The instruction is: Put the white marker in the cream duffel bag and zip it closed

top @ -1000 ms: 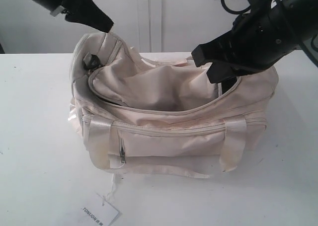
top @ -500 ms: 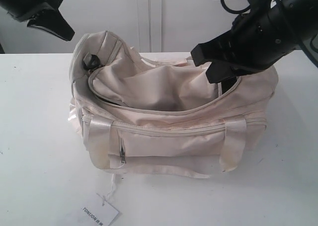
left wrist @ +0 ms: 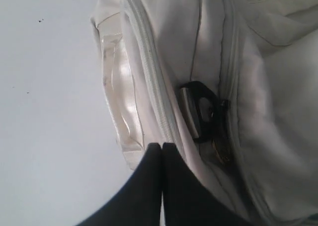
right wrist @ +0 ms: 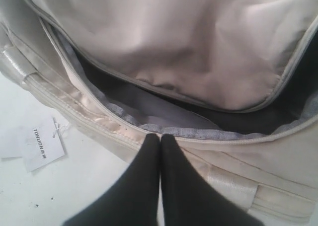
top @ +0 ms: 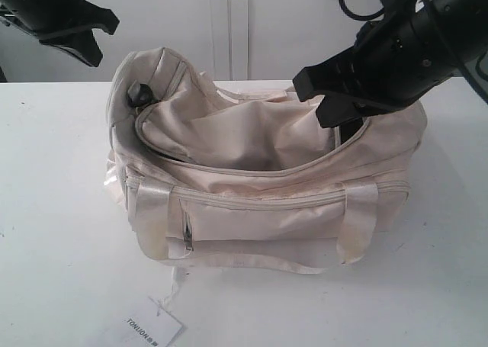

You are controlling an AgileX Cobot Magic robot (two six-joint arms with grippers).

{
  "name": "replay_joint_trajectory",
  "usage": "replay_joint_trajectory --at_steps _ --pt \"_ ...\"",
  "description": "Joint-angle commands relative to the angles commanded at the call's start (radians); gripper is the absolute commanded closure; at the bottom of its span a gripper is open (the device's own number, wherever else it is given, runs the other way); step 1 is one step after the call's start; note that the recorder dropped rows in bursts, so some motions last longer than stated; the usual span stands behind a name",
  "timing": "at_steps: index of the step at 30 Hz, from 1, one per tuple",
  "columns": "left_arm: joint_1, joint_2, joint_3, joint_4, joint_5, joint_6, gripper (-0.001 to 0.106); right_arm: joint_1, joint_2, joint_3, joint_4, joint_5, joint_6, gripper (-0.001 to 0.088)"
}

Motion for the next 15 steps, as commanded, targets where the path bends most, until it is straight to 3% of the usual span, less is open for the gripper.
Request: replay_joint_trajectory --at_steps 9,15 --pt "-0.015 -0.169 0.25 0.008 -0.255 -0.024 0.105 0.0 0.0 0.0 -0.002 -0.027 0.0 0.0868" --pt "-0.029 -0.157 0.34 -0.023 -0.336 -0.024 0.105 0.0 0.0 0.0 -0.002 -0.033 0.0 0.0868"
